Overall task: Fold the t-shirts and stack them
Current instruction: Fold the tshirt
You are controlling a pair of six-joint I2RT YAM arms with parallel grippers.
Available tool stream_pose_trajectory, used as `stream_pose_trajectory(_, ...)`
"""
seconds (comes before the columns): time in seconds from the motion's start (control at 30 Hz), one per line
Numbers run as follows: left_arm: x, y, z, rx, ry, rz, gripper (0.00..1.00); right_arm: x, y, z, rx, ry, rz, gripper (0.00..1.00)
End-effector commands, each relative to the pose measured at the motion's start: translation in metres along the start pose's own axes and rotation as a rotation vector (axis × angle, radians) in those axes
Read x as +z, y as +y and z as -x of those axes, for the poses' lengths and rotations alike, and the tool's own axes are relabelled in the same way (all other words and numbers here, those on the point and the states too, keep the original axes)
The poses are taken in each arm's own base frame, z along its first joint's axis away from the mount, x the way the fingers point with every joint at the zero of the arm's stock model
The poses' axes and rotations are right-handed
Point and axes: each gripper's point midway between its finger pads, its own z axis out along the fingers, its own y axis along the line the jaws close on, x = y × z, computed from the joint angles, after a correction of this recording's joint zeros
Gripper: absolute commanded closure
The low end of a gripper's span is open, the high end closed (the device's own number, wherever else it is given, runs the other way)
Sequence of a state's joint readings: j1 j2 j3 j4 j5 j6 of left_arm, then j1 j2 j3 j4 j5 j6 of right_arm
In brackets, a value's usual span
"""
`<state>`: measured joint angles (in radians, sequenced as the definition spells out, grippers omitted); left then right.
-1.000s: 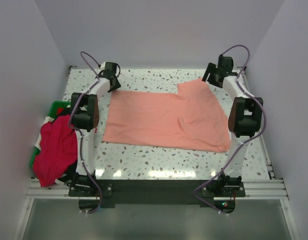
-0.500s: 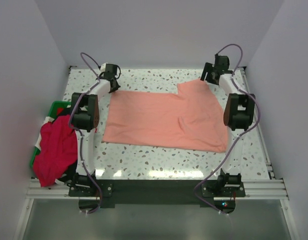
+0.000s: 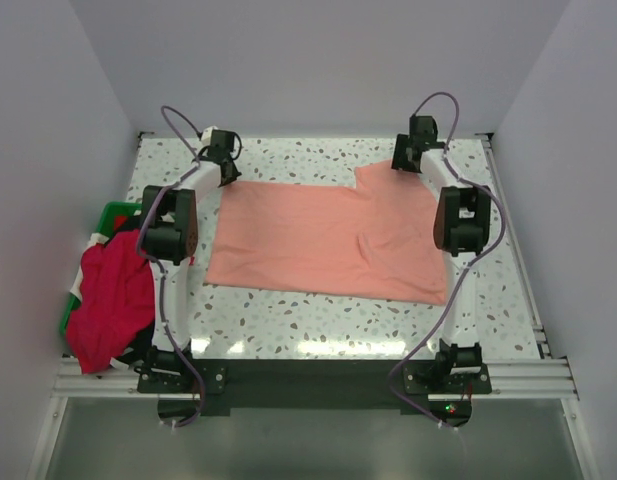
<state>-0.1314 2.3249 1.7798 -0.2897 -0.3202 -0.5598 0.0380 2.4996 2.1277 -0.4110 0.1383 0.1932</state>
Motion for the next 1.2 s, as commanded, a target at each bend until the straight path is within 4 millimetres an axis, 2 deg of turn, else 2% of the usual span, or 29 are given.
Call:
stream_pose_trajectory(0.0,-0.010,-0.005,0.006,-0.003,-0.013,-0.032,1.00,-0.008,0.007,-0.001,-0.056,0.006,-0.063,0.37)
stream_pose_trajectory(0.1,-0.012,-0.008,0.009,-0.008,-0.025,-0.047,1.00,-0.008,0.002,-0.008,-0.049,0.019,-0.098,0.47)
stream_pose_trajectory(0.13,-0.014,-0.008,0.011,-0.008,-0.030,-0.050,1.00,-0.010,-0.001,-0.006,-0.047,0.011,-0.113,0.56)
stream_pose_trajectory(0.2,-0.015,-0.009,0.014,-0.008,-0.040,-0.055,1.00,-0.012,-0.003,-0.005,-0.037,0.008,-0.119,0.62)
stream_pose_trajectory(0.23,-0.017,-0.008,0.016,-0.007,-0.044,-0.058,1.00,-0.014,-0.002,-0.002,-0.032,0.003,-0.118,0.67)
stream_pose_trajectory(0.33,-0.019,-0.009,0.021,-0.007,-0.058,-0.064,1.00,-0.023,0.000,0.012,-0.008,-0.033,-0.113,0.76)
stream_pose_trajectory(0.43,-0.022,-0.007,0.028,-0.015,-0.075,-0.063,1.00,-0.033,0.001,0.030,0.011,-0.082,-0.106,0.81)
stream_pose_trajectory(0.6,-0.025,-0.007,0.040,-0.032,-0.100,-0.084,1.00,-0.052,0.004,0.056,0.051,-0.155,-0.068,0.82)
stream_pose_trajectory(0.77,-0.028,-0.006,0.051,-0.045,-0.119,-0.103,1.00,-0.052,0.011,0.066,0.093,-0.173,0.016,0.73)
stream_pose_trajectory(1.03,-0.025,-0.007,0.049,-0.049,-0.110,-0.117,1.00,-0.037,0.011,0.053,0.105,-0.126,0.039,0.72)
stream_pose_trajectory(1.17,-0.023,-0.008,0.047,-0.048,-0.106,-0.122,1.00,-0.023,0.009,0.041,0.094,-0.091,0.024,0.69)
